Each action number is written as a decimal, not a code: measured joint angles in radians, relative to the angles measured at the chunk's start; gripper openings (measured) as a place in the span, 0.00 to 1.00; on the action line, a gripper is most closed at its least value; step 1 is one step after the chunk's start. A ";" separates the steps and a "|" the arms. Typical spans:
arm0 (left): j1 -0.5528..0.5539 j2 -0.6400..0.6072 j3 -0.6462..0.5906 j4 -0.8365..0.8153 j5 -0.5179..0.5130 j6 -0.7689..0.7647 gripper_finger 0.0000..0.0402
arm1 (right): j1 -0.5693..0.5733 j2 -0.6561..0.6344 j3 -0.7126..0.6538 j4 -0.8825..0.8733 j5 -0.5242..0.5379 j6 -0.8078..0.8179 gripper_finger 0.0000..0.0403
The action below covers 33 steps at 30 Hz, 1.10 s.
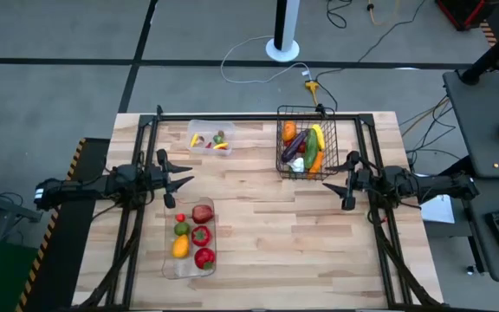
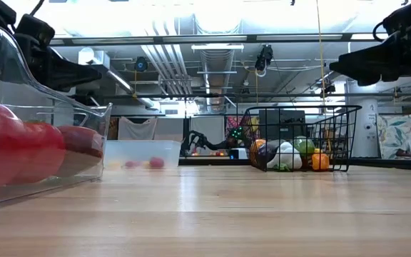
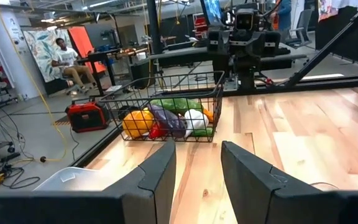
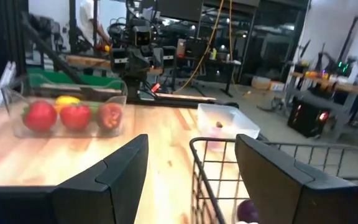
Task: Sort produce into baskets
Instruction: Return to Home Position
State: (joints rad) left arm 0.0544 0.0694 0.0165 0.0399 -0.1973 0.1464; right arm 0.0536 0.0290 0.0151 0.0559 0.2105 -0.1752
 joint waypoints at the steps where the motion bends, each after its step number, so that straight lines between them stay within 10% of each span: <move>1: 0.000 0.002 0.001 0.001 -0.001 0.000 0.28 | 0.000 0.000 0.000 0.000 0.000 0.023 0.58; 33: 0.000 0.008 0.005 0.011 -0.002 -0.002 0.28 | 0.000 0.000 0.003 0.000 0.000 0.105 0.58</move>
State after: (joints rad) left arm 0.0544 0.0772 0.0216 0.0509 -0.1997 0.1448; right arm 0.0538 0.0292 0.0177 0.0560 0.2104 -0.0704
